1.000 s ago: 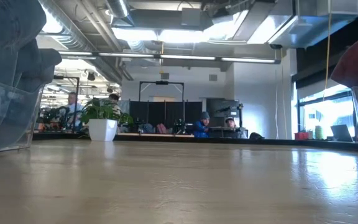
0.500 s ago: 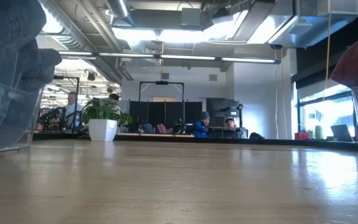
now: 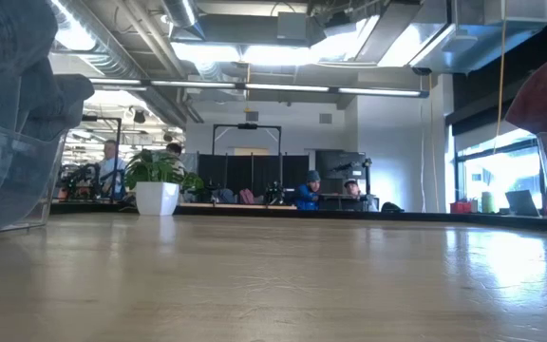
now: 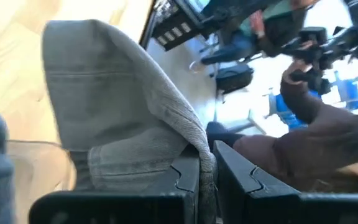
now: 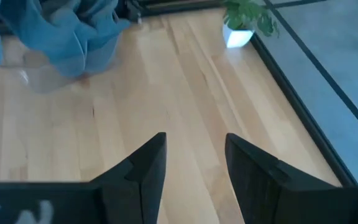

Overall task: Pick & Place hat
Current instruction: Put the blue cap into the left transparent bin

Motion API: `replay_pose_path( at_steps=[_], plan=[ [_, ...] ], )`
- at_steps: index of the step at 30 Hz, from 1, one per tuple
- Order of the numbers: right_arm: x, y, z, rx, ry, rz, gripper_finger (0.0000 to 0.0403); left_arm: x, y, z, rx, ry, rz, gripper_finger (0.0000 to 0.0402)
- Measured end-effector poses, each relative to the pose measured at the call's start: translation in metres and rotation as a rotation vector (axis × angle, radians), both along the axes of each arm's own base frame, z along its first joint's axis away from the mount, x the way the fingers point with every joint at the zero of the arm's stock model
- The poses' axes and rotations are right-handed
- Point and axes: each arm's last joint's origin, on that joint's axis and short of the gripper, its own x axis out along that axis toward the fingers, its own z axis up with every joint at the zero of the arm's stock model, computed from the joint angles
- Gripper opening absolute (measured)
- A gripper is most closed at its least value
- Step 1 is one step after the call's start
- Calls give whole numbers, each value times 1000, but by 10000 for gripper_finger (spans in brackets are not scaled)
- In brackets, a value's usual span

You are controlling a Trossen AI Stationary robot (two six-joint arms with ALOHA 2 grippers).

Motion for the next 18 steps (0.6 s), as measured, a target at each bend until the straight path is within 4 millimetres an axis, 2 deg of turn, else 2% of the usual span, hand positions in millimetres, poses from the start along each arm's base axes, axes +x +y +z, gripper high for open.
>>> replay_pose_path(
  at_steps=[7,13,18],
  plan=[
    [2,-2,2,-35,-8,25,165,-5,-18,14,-86,-148,-10,23],
    [3,-5,1,-62,5,36,165,-4,-34,8,-131,-110,17,23],
    [3,-7,1,-90,17,53,165,-9,-41,2,-107,-105,110,23]
  ],
)
